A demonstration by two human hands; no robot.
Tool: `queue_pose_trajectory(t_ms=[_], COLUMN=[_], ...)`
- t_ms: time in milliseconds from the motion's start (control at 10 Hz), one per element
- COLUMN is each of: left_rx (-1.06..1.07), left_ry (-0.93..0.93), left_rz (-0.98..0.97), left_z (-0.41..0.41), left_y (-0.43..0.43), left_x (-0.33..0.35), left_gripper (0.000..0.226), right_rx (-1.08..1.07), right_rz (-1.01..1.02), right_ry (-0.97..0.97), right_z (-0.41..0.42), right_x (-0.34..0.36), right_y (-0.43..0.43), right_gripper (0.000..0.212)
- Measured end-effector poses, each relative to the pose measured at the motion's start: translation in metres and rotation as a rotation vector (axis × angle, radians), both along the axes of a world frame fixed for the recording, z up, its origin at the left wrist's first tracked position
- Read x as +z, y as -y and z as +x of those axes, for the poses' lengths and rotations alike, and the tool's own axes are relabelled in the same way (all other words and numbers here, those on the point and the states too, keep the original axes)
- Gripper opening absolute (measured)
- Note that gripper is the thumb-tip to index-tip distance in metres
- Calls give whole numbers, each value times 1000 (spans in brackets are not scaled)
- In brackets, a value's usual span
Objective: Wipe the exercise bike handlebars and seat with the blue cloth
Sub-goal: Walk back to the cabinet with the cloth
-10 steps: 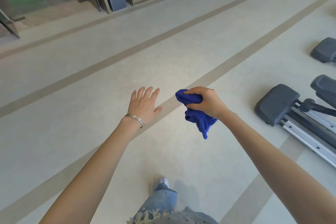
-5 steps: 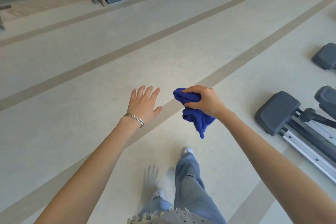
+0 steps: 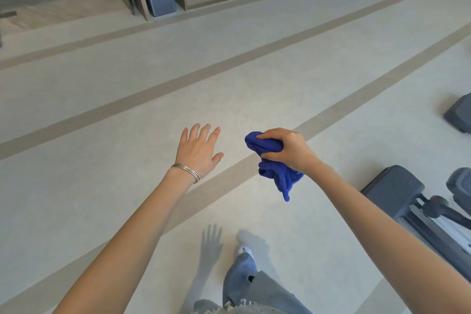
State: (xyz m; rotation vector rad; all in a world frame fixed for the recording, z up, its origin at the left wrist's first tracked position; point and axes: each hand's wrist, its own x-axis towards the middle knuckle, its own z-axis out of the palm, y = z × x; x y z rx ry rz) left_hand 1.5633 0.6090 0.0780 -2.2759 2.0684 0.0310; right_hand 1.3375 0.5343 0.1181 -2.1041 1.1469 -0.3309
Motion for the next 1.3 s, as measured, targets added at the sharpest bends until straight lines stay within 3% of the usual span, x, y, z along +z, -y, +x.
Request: queue_pose_trajectory(t_ms=[500, 1300], left_rx=[67, -23], left_ry=[-27, -8], left_rz=[53, 69], left_z=[11, 188], left_y=[106, 366], left_x=[-20, -5], left_gripper=[66, 67], right_rx=[61, -7], right_rz=[54, 53], right_ry=[-8, 35], right_z=[8, 184], right_x=[-21, -9], right_y=[120, 374], right_gripper=[35, 37])
